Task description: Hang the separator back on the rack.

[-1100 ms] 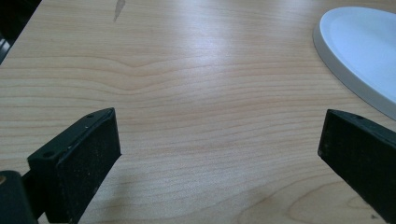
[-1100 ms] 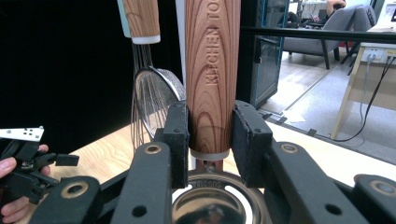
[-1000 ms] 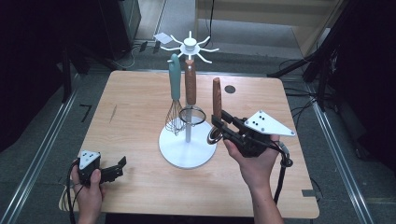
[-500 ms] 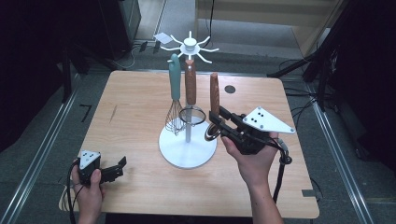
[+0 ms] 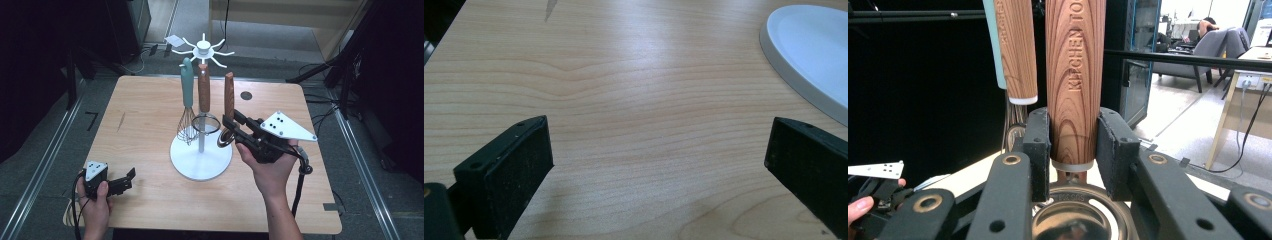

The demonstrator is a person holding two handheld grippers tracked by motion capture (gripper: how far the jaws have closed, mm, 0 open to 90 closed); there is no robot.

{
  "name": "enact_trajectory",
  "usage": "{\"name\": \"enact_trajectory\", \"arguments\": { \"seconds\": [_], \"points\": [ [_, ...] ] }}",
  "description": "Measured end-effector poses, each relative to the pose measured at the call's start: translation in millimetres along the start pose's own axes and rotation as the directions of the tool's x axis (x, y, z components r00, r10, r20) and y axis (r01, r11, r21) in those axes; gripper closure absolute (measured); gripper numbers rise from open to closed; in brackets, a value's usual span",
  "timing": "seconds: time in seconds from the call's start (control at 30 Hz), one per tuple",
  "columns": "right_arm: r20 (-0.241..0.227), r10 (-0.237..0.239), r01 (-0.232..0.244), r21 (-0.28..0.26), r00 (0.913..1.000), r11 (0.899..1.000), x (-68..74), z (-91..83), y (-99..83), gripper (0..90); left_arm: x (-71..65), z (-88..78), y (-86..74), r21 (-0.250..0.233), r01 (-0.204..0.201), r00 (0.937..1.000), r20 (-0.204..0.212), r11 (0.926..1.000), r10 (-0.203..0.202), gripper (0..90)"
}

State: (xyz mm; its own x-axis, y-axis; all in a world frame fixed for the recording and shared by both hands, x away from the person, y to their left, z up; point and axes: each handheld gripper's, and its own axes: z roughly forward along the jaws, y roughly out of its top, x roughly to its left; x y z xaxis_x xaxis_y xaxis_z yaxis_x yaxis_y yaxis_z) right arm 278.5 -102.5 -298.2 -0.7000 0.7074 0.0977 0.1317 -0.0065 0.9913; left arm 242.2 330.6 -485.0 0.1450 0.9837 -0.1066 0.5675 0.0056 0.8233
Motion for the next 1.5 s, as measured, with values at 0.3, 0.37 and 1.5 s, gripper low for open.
{"name": "enact_trajectory", "arguments": {
  "seconds": [0.3,0.37,1.5],
  "points": [
    [0.0,-0.004,0.004,-0.013,1.0,1.0,1.6,1.1,5.7,70.5,0.0,0.1,0.0,0.001,0.0,1.0,0.0,1.0,0.0,0.0],
    [0.001,-0.002,0.002,-0.017,1.0,1.0,2.0,1.1,7.3,70.5,0.0,0.1,0.0,0.001,0.0,1.0,0.0,1.0,0.0,0.0],
    [0.003,-0.003,0.003,-0.016,1.0,1.0,4.3,16.5,18.0,70.0,0.5,0.4,0.2,0.006,0.003,1.0,0.002,1.0,-0.003,0.0]
  ]
}}
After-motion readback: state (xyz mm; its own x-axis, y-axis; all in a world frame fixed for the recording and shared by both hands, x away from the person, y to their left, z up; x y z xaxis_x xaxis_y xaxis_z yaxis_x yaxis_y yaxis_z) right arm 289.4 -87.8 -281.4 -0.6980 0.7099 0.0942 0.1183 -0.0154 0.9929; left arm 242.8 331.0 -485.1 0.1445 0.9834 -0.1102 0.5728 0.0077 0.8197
